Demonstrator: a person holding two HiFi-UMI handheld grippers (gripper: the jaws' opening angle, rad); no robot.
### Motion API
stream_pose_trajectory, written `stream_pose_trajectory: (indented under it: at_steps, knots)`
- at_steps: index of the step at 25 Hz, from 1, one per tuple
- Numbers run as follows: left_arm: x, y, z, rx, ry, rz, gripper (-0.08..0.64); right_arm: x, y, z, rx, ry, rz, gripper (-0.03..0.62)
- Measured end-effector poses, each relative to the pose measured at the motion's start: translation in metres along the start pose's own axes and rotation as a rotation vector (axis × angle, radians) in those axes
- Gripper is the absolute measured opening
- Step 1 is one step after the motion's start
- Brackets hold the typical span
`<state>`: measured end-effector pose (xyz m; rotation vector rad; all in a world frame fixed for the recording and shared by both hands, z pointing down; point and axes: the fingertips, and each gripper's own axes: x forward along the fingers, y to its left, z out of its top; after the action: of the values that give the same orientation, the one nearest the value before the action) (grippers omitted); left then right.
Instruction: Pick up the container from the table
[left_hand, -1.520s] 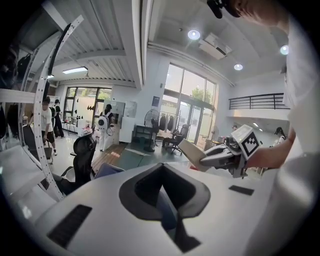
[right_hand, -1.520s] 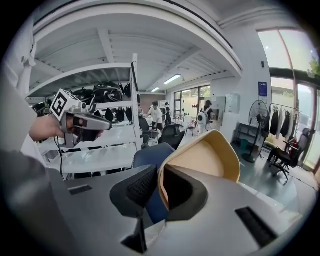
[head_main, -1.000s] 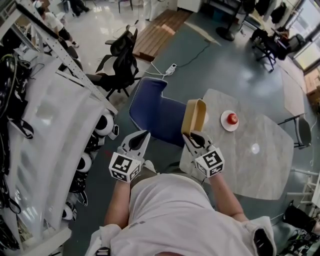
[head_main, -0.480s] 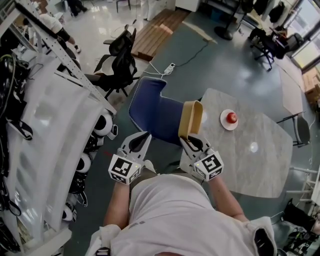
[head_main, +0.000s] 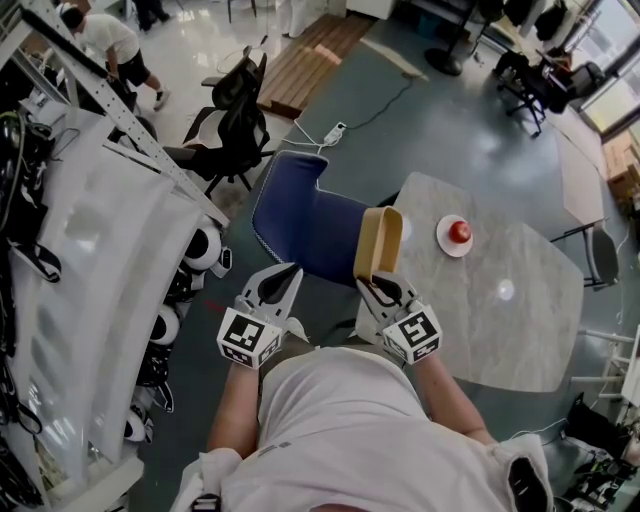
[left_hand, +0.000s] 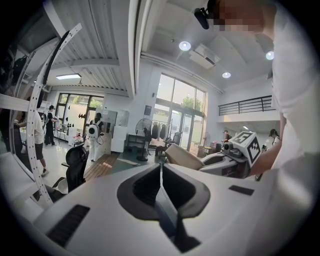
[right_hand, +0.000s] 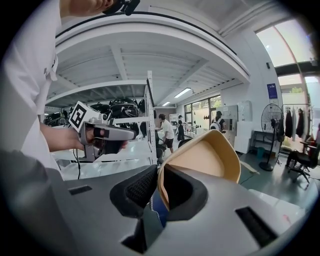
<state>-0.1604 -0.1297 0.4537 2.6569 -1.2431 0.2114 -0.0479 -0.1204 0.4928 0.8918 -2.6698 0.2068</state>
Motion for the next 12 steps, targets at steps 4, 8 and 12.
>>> stream_pose_trajectory:
  at_steps: [4, 8, 12]
  knots:
    - [0.005, -0.004, -0.001, 0.004, 0.009, -0.01, 0.002, -0.004, -0.006, 0.0, 0.003, -0.001, -0.012, 0.053]
    - [0.011, -0.009, -0.002, 0.005, 0.014, -0.017, 0.002, -0.009, -0.01, -0.003, 0.005, 0.002, -0.02, 0.053]
    - [0.016, -0.013, -0.003, 0.007, 0.017, -0.02, 0.002, -0.014, -0.015, -0.007, 0.01, 0.007, -0.031, 0.054]
